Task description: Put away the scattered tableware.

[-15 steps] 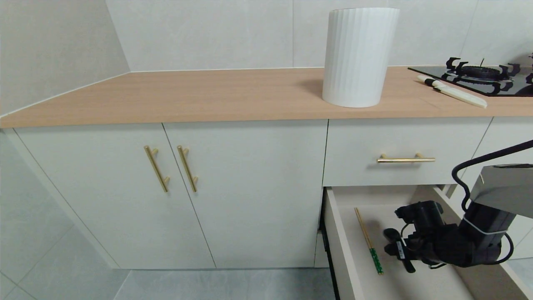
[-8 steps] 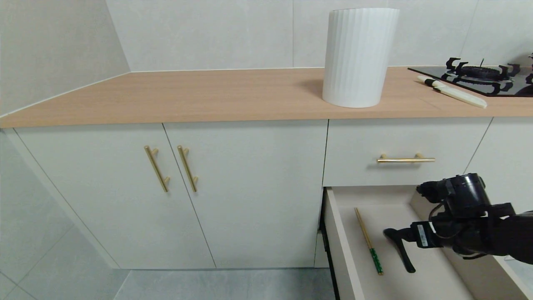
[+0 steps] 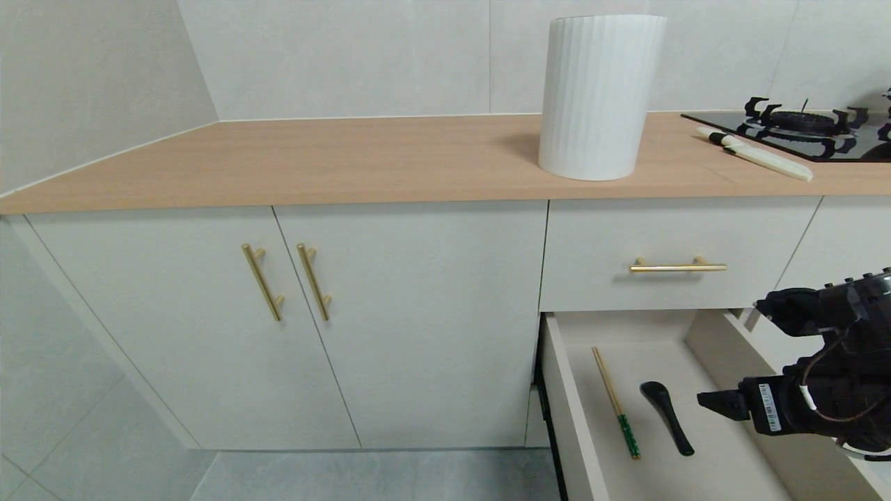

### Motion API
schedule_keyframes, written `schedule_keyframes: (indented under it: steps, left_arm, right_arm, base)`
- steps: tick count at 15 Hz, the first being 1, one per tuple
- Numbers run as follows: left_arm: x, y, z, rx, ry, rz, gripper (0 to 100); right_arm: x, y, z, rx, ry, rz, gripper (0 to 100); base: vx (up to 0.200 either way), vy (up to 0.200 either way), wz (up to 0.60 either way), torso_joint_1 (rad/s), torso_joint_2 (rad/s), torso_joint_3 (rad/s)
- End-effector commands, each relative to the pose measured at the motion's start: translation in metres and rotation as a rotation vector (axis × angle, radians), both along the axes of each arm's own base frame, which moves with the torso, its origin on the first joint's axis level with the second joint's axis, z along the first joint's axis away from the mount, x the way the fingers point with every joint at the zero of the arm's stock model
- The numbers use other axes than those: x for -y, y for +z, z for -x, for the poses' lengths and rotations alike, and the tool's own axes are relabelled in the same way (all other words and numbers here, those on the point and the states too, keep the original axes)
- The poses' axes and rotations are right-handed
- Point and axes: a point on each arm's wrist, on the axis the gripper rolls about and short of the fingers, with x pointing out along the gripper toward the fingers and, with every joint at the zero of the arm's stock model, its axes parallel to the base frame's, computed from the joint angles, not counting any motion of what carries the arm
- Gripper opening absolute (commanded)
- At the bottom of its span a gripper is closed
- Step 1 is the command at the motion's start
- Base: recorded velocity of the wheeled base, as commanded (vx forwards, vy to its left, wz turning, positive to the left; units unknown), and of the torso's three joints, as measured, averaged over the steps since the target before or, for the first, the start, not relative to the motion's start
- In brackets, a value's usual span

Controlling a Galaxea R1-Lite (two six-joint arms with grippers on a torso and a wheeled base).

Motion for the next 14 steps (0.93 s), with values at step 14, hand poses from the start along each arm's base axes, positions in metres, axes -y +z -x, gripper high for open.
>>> schedule_keyframes:
  steps: [14]
  left_arm:
    - [0.000,0.000,0.000,0.002,0.001,0.005,100]
  right_arm:
    - [-0.004,0.005,0.031,-0.092,0.083,0.036,100]
  base:
    - [-0.171,0.000,0.00,0.003,0.00,0.003]
